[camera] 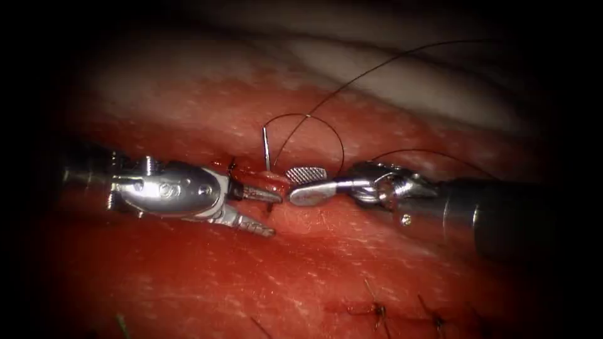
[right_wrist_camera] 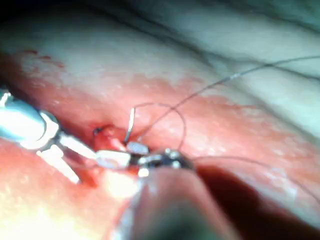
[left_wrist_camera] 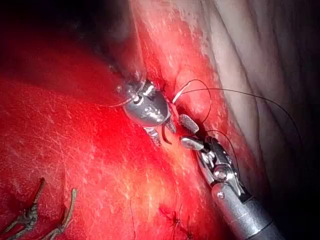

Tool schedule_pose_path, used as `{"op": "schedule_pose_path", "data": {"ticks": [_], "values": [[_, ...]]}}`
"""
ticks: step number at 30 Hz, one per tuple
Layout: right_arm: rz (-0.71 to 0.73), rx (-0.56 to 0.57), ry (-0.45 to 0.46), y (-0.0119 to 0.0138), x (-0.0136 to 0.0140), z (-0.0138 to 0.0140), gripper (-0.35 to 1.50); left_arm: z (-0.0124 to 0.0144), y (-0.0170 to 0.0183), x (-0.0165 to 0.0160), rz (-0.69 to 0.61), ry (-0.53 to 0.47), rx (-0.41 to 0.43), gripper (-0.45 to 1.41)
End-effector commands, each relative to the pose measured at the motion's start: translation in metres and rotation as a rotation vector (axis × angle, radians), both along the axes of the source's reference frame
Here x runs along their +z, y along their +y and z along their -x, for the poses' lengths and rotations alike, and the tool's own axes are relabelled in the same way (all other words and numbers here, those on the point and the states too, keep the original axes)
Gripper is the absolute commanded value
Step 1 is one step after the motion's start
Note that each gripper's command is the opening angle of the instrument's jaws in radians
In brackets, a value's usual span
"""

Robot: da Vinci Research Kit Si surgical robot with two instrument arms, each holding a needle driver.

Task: Wound Closure

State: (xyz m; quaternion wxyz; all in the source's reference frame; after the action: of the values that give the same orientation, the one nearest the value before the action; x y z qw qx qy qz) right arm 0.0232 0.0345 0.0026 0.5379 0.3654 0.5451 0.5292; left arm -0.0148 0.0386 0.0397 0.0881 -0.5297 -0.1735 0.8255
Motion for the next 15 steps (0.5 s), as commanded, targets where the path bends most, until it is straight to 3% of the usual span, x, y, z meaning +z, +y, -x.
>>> {"op": "schedule_pose_path", "data": {"ticks": [1,3,5,15], "values": [[0.004,0.0,0.002,0.0004,0.0001,-0.0006,1.33,0.0004,-0.0006,0.0007,-0.001,0.0,0.0,0.32],[0.008,-0.002,0.001,0.0005,-0.0001,-0.0005,1.33,0.0003,-0.0007,0.001,0.002,-0.005,-0.002,0.06],[0.016,-0.006,0.0,0.0005,-0.0004,-0.0002,1.33,-0.0001,-0.0012,0.0012,-0.012,-0.024,-0.016,-0.35],[0.067,-0.011,-0.023,0.0004,-0.0018,0.0012,1.36,-0.0009,-0.0007,0.0001,-0.335,-0.087,-0.127,-0.35]]}}
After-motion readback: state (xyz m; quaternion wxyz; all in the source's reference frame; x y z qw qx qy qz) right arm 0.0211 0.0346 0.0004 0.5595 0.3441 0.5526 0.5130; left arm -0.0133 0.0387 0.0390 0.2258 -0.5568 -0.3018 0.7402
